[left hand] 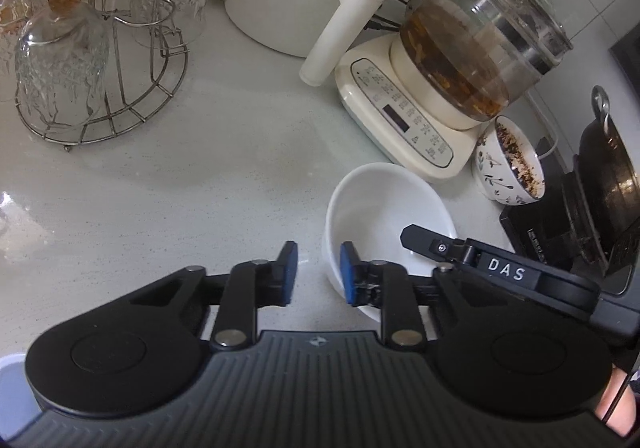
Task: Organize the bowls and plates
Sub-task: 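Close the left gripper on the white bowl rim while the right gripper grips it too, then lift the white ceramic bowl with both grippers toward the blue bowls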
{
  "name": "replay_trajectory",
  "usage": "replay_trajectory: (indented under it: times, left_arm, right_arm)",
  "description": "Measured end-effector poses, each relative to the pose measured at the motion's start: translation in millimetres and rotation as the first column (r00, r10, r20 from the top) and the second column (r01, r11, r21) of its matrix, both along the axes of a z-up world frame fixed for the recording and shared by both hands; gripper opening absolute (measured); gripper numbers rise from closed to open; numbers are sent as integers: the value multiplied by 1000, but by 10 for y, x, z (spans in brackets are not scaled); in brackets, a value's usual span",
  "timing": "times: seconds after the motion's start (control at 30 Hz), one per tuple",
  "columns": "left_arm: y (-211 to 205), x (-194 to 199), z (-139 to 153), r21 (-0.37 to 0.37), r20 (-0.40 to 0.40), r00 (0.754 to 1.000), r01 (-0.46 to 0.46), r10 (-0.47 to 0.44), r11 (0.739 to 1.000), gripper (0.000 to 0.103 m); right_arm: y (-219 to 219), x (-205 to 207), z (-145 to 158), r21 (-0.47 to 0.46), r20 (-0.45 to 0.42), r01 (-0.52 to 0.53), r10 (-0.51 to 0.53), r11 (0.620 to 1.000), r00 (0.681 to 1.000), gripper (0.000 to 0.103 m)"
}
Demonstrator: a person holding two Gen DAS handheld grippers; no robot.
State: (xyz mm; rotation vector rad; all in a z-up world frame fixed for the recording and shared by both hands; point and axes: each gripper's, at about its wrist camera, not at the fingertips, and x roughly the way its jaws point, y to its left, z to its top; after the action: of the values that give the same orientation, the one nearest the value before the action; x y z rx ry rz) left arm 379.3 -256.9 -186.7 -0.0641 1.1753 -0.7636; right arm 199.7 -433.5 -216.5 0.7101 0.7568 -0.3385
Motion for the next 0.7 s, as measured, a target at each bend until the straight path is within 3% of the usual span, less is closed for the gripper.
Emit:
replay_trajectory:
  times: [0.2, 0.7]
  left_arm:
    - [-26, -18, 21, 6, 14, 999, 29, -29, 1000, 12]
    - [109, -88, 137, -12, 29, 999, 32, -31, 999, 12]
  right_arm:
    - [-12, -19, -1, 9, -1, 20, -20, 1000, 1000, 15]
    - [4, -98, 123, 17, 31, -10, 9, 1000, 999, 12]
